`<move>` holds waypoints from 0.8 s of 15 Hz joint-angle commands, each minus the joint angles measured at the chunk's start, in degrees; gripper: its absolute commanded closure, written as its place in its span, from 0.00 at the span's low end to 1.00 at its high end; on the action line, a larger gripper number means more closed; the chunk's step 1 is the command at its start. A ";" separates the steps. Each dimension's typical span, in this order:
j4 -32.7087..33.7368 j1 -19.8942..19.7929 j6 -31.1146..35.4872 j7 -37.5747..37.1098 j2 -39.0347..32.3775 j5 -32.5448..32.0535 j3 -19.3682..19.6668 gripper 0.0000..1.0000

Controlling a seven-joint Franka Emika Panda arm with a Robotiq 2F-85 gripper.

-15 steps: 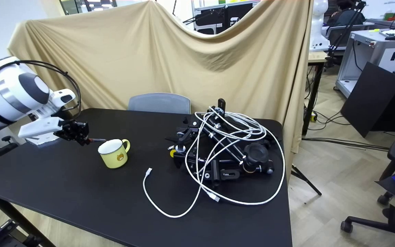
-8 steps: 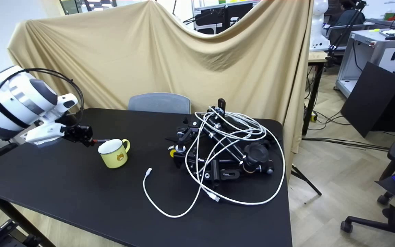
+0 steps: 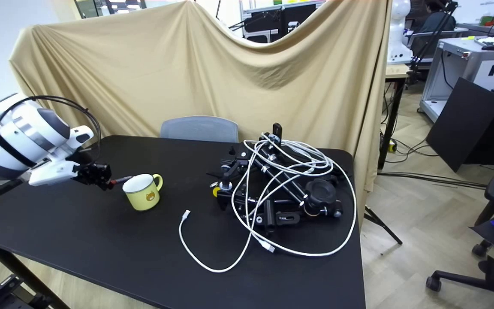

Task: Remove the marker from the mug cup and place it on the table

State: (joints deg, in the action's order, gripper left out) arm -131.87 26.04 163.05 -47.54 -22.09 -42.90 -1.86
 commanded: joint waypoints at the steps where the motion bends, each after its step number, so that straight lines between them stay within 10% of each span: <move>1: 0.96 0.03 -0.71 -0.44 -1.42 1.39 -0.47 0.47; 8: -1.39 -4.51 -3.98 13.02 -0.31 19.71 -6.90 0.01; 12: -1.36 -10.24 -11.26 32.31 1.76 39.01 -14.30 0.00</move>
